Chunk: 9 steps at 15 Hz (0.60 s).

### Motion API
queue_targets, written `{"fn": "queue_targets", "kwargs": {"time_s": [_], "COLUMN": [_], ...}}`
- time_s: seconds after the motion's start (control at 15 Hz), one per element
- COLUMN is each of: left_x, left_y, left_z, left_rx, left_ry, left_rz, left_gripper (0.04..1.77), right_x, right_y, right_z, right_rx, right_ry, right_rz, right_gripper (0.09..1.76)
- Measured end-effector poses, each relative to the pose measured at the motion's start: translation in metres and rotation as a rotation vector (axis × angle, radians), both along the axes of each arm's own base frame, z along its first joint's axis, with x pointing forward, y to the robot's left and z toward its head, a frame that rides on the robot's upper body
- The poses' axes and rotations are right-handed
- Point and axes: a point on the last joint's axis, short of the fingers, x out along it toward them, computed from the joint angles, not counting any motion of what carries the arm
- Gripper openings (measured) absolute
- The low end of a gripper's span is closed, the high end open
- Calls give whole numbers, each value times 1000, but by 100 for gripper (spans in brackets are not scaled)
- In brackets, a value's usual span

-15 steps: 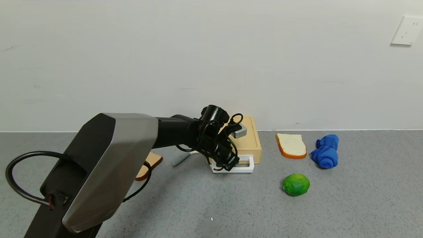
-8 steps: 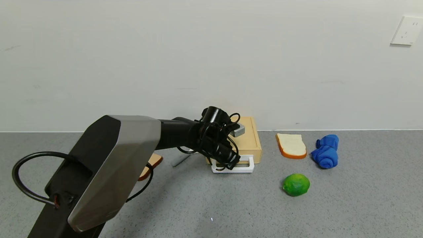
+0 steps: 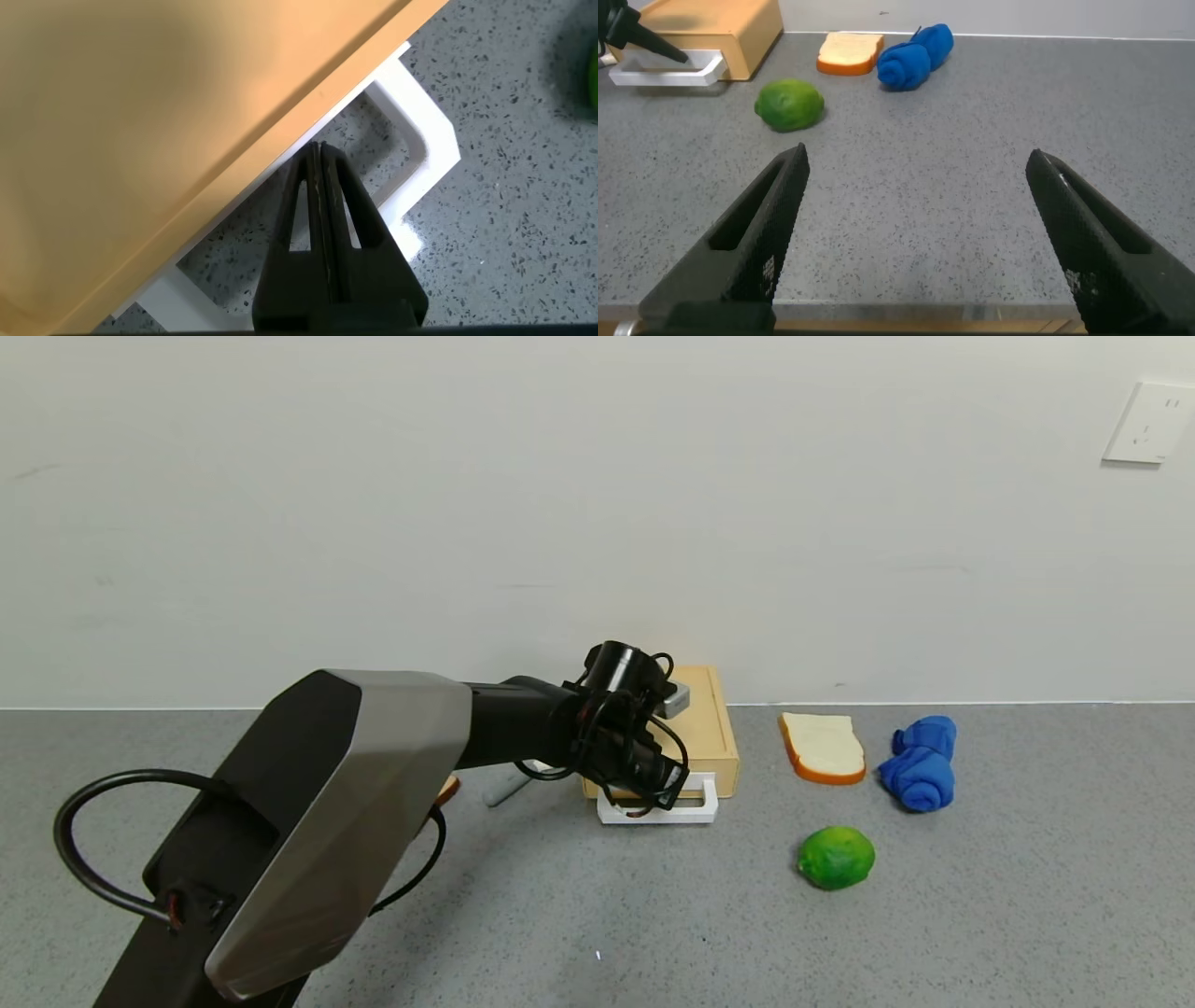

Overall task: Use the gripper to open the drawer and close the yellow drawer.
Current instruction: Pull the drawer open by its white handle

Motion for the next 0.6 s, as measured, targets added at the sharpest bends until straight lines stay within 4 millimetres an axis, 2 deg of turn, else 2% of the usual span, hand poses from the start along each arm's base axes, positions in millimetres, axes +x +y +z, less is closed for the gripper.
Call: {"fn": "queue_targets", "kwargs": {"time_s": [0.6], "left_x": [-5], "left_y": [1], "left_z": [-12], "left_rx": [76], "left_ry": [67], "left_rz": [98], "left_gripper": [11], "right_x": [0], "right_y": [0], "right_z": [0], "right_rx": [0], "right_ry": [0], "right_rz": [0], "right_gripper": [171]}}
